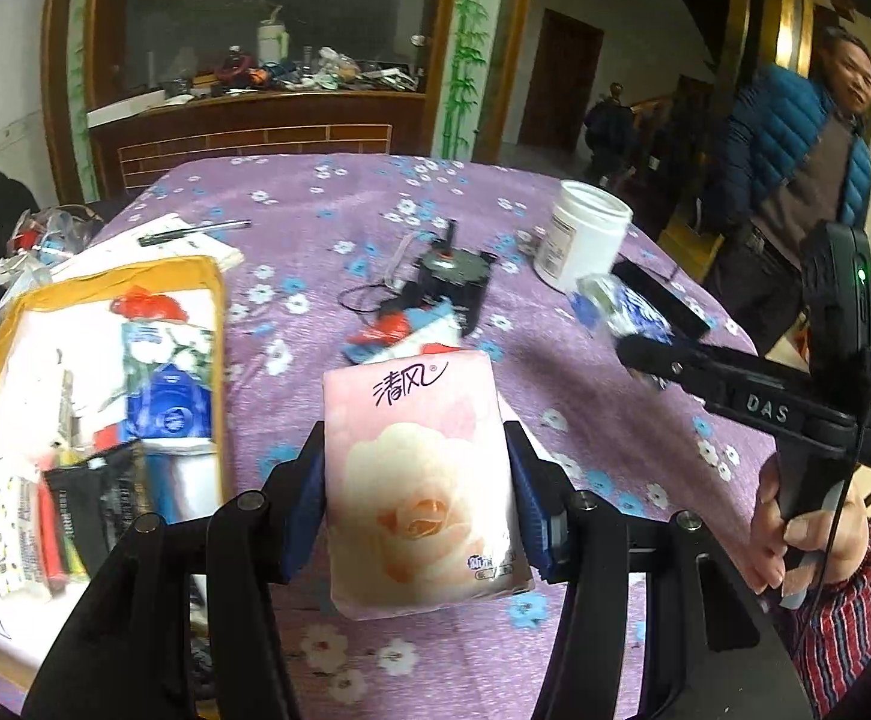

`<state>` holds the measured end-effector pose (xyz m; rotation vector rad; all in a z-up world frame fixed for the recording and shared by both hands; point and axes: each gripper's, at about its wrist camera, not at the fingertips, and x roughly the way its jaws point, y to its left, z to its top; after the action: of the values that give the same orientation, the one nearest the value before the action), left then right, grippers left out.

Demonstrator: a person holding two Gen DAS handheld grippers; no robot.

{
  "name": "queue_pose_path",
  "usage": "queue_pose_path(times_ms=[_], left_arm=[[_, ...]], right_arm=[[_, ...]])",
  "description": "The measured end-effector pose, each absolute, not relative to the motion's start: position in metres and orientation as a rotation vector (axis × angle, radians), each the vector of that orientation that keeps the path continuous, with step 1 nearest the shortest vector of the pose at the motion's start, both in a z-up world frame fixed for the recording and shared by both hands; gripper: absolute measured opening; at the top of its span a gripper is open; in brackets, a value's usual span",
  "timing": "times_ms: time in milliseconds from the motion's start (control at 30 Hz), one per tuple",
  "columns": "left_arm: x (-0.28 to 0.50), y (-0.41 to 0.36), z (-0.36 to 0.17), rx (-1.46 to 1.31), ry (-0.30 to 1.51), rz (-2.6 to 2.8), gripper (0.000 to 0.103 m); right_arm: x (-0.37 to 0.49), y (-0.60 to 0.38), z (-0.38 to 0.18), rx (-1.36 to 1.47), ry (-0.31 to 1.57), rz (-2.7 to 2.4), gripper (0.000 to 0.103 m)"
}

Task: Organize soft objects
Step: 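Carry the pink tissue pack and blue snack bag over the tray with both grippers, then lower both items into the tray and open both grippers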

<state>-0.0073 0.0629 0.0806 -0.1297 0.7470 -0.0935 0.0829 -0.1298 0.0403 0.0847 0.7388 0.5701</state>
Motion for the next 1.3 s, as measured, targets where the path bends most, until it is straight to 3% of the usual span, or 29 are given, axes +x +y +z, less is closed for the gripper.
queue_pose_path(times_ms=[500, 800, 1300], left_arm=[[-0.022, 0.172, 0.083, -0.249, 0.703, 0.097, 0.053], [-0.022, 0.251, 0.056, -0.329, 0.742, 0.246, 0.053], [-0.010, 0.271, 0.030, -0.344, 0.811, 0.255, 0.053]], right_arm=[[0.054, -0.028, 0.060, 0.040, 0.781, 0.739, 0.043], [0.041, 0.066, 0.058, -0.063, 0.821, 0.834, 0.043], [0.079, 0.169, 0.038, -0.109, 0.890, 0.824, 0.043]])
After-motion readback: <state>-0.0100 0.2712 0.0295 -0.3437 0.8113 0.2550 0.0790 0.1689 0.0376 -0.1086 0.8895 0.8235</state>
